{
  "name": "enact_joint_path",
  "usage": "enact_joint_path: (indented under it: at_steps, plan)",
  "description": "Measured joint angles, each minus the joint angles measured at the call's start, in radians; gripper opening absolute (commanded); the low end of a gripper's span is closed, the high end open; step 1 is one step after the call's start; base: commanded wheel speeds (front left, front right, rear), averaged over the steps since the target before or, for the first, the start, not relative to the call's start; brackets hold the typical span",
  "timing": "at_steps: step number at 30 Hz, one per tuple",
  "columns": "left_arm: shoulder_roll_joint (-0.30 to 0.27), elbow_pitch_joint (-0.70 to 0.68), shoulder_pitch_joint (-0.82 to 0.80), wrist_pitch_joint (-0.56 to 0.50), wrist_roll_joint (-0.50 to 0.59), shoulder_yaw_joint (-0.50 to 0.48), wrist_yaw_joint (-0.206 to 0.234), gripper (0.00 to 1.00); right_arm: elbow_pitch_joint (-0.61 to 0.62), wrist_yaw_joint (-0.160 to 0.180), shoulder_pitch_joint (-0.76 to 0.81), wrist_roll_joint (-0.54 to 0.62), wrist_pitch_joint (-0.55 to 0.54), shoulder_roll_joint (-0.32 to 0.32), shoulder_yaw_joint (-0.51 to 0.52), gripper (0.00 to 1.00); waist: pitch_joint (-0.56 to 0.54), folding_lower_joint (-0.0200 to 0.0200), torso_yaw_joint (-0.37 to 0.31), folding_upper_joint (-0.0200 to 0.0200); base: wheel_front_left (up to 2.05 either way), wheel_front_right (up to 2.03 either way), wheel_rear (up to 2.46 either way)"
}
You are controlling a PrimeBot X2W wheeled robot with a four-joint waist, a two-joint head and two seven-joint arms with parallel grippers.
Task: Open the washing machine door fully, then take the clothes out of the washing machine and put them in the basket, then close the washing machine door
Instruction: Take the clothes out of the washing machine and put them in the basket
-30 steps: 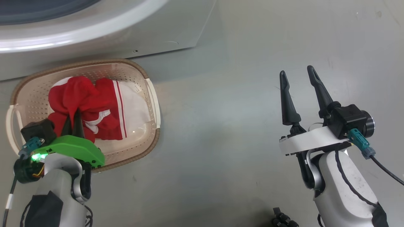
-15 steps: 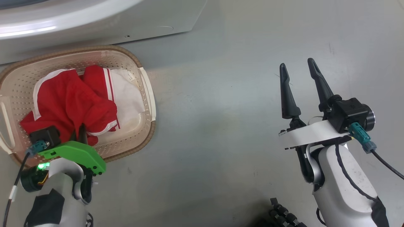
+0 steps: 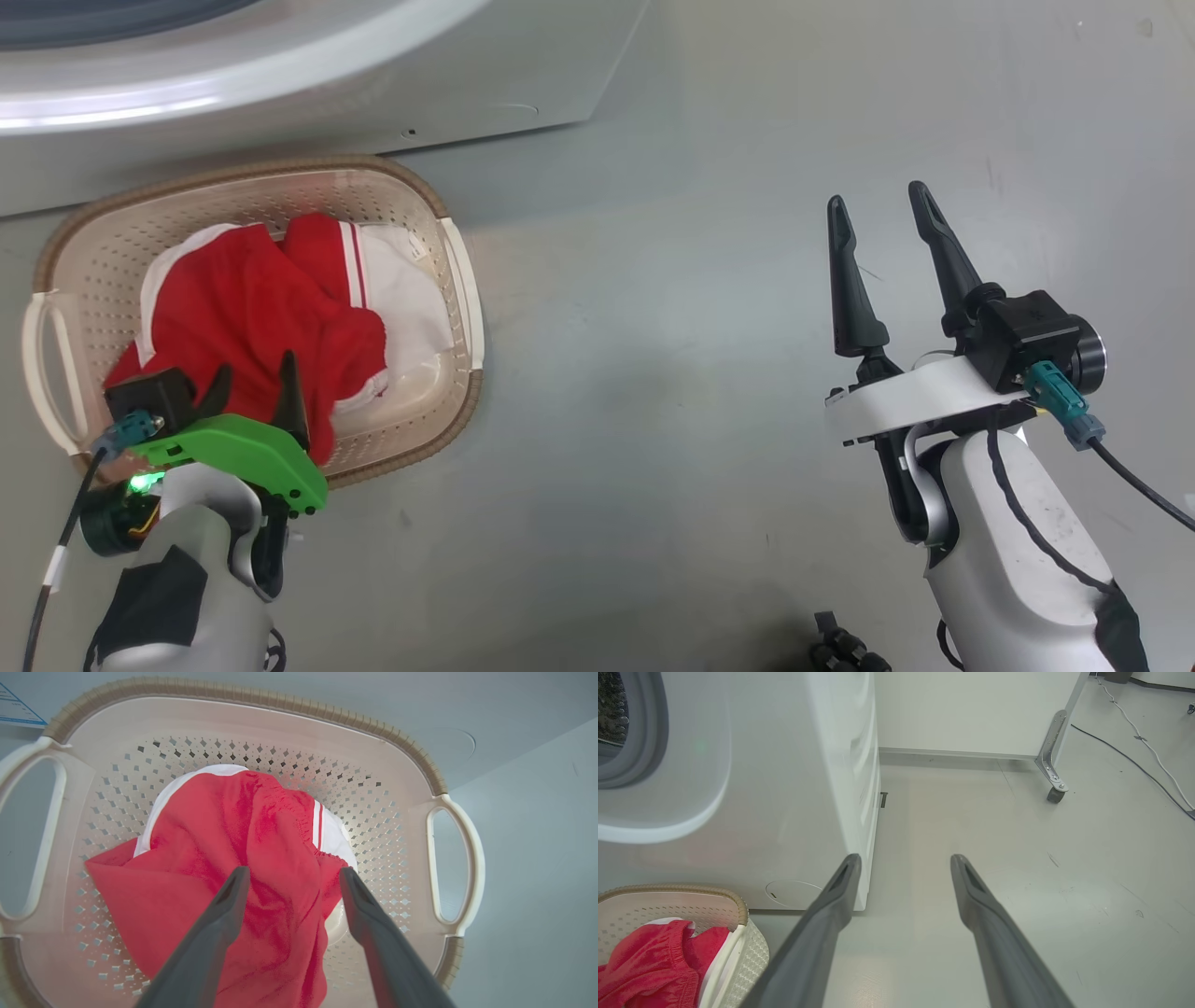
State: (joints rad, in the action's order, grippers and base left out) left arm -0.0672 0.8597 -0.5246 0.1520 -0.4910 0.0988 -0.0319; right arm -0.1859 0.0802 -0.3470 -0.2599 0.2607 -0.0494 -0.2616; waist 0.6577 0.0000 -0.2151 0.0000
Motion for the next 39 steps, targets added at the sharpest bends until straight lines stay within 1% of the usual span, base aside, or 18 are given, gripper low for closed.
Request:
enact_joint_path:
  at_steps: [5, 9, 15, 23, 26, 30, 36, 39]
  plan:
    - [0.009, 0.013, -0.009, 0.049, 0.023, 0.024, -0.025, 1.00, -0.017, 0.000, 0.000, 0.000, 0.000, 0.000, 0.004, 1.00, -0.042, 0.0001, 0.020, 0.0000, 0.00, 0.00, 0.00]
    - [0.014, 0.014, -0.009, 0.078, 0.045, 0.042, -0.030, 1.00, -0.034, -0.007, 0.002, 0.001, 0.000, 0.000, 0.010, 1.00, -0.076, 0.0001, 0.038, 0.0000, 0.00, 0.00, 0.00]
    - [0.016, -0.015, -0.009, 0.097, 0.064, 0.062, -0.043, 1.00, -0.061, -0.007, 0.015, 0.009, 0.000, 0.000, 0.027, 1.00, -0.137, 0.0001, 0.070, 0.0000, 0.00, 0.00, 0.00]
    - [0.018, -0.093, 0.003, 0.100, 0.107, 0.071, -0.044, 1.00, -0.093, -0.009, 0.068, 0.009, 0.000, 0.000, 0.044, 1.00, -0.231, 0.0001, 0.114, 0.0000, 0.00, 0.00, 0.00]
    - [0.017, -0.153, 0.028, 0.100, 0.116, 0.065, -0.044, 1.00, -0.104, -0.018, 0.081, 0.014, 0.000, -0.001, 0.046, 1.00, -0.269, 0.0001, 0.129, 0.0000, 0.00, 0.00, 0.00]
    - [0.014, -0.224, 0.063, 0.100, 0.145, 0.063, -0.044, 1.00, -0.120, -0.017, 0.105, 0.016, 0.000, -0.003, 0.052, 1.00, -0.321, 0.0001, 0.147, 0.0000, 0.00, 0.00, 0.00]
    - [0.012, -0.303, 0.131, 0.100, 0.168, 0.064, -0.044, 1.00, -0.140, -0.018, 0.155, 0.016, 0.000, -0.009, 0.062, 1.00, -0.401, 0.0000, 0.169, 0.0000, 0.00, 0.00, 0.00]
    - [0.012, -0.339, 0.164, 0.100, 0.176, 0.065, -0.044, 1.00, -0.146, -0.026, 0.179, 0.016, 0.000, -0.010, 0.064, 1.00, -0.440, 0.0000, 0.180, 0.0000, 0.00, 0.00, 0.00]
